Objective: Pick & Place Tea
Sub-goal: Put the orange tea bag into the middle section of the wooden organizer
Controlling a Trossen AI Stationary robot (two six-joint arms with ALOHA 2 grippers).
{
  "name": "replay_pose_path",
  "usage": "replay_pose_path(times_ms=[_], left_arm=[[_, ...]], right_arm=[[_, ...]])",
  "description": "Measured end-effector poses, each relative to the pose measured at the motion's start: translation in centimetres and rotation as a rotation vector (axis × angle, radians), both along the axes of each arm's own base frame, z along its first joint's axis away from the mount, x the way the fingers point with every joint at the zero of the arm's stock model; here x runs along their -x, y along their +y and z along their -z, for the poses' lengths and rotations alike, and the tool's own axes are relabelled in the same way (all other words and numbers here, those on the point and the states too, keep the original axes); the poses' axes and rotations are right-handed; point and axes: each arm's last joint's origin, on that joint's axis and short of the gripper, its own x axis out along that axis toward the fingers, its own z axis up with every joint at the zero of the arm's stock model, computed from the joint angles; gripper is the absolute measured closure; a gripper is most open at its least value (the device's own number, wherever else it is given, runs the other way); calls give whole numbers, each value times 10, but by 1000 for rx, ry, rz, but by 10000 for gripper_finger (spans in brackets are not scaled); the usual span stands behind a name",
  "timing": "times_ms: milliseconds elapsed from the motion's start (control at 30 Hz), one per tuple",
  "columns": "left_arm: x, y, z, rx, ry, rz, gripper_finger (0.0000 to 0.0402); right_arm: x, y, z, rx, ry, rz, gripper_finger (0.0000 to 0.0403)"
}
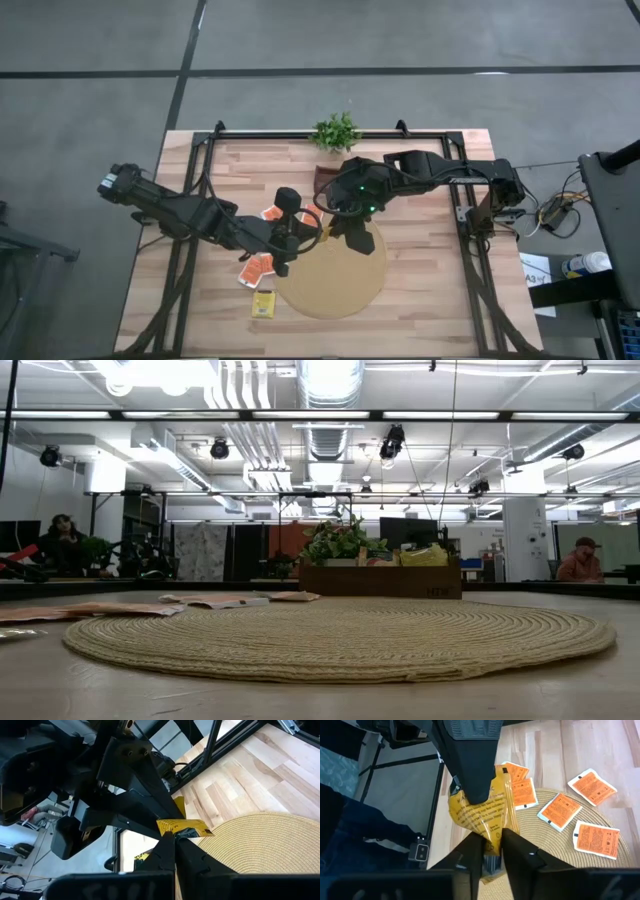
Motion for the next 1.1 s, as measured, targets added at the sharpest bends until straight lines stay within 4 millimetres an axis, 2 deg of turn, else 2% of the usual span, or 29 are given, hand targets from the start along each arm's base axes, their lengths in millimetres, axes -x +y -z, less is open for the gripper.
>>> replay_pose_path(times_ms=[300,400,533,833,1100], left_arm=[[0,1,1,1,6,-12,401],[1,2,1,31,9,-26,401],[3,5,0,68,8,-51,401],[7,28,-9,210,-10,-62,401],[-2,69,-9,371,-1,-73,401]], right_arm=[[3,0,-9,-2,-38,1,245],[6,-1,-22,-15,-83,6,220],[17,0,-50,-45,-171,-14,196],[56,-4,-104,12,-337,-48,180],[95,-14,-118,223,-323,146,183]])
